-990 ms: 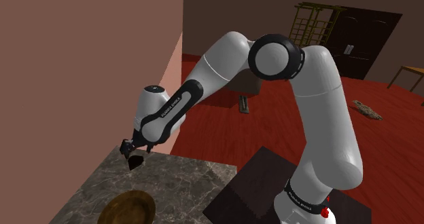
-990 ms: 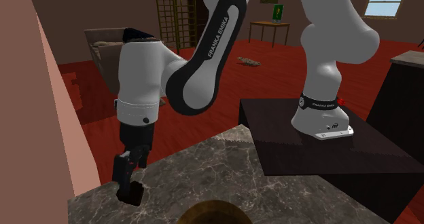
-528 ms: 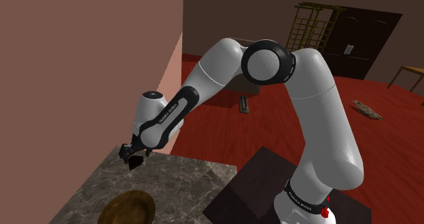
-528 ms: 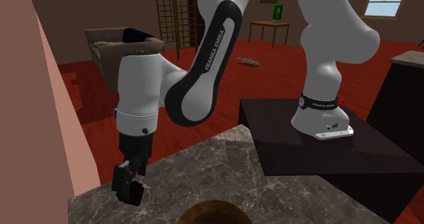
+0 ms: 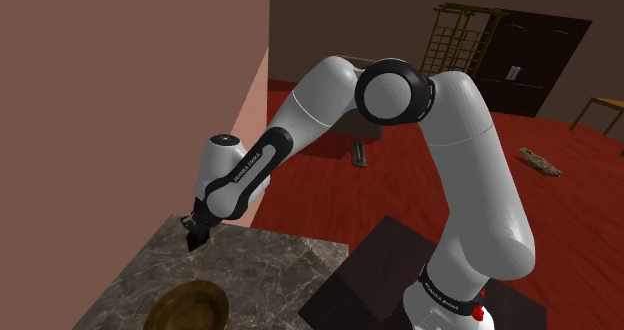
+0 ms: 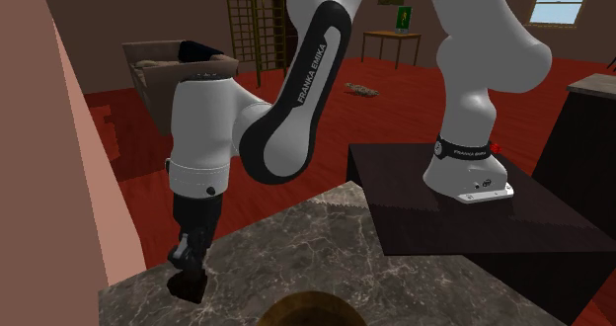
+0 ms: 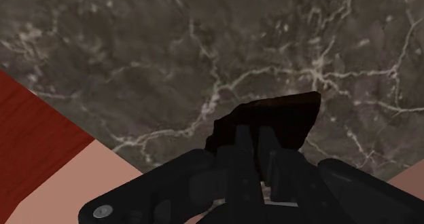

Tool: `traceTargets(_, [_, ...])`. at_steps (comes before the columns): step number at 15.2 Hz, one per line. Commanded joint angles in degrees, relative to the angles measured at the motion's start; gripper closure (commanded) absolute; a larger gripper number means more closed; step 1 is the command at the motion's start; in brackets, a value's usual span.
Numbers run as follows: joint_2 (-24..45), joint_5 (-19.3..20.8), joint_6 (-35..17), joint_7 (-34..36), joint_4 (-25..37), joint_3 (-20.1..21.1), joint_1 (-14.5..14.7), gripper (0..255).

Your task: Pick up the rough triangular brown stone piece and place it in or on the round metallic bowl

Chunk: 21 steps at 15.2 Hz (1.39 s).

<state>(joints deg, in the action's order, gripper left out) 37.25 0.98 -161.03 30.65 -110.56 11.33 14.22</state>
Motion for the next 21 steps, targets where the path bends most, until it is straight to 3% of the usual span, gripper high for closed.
traceTargets(1, [0.0,0.0,0.0,0.0,0.0,0.0,0.0,255])
traceTargets(6, [0.0,0.0,0.0,0.0,0.0,0.0,0.0,255])
traceTargets(7, [0.0,0.0,0.0,0.0,0.0,0.0,0.0,0])
traceTargets(10, [-1.89,-3.98,4.44,22.54,3.15,-9.99,8.6,0])
traceTargets(21, [3.97,-4.08,2.2,23.01,6.77,-10.2,8.92,0])
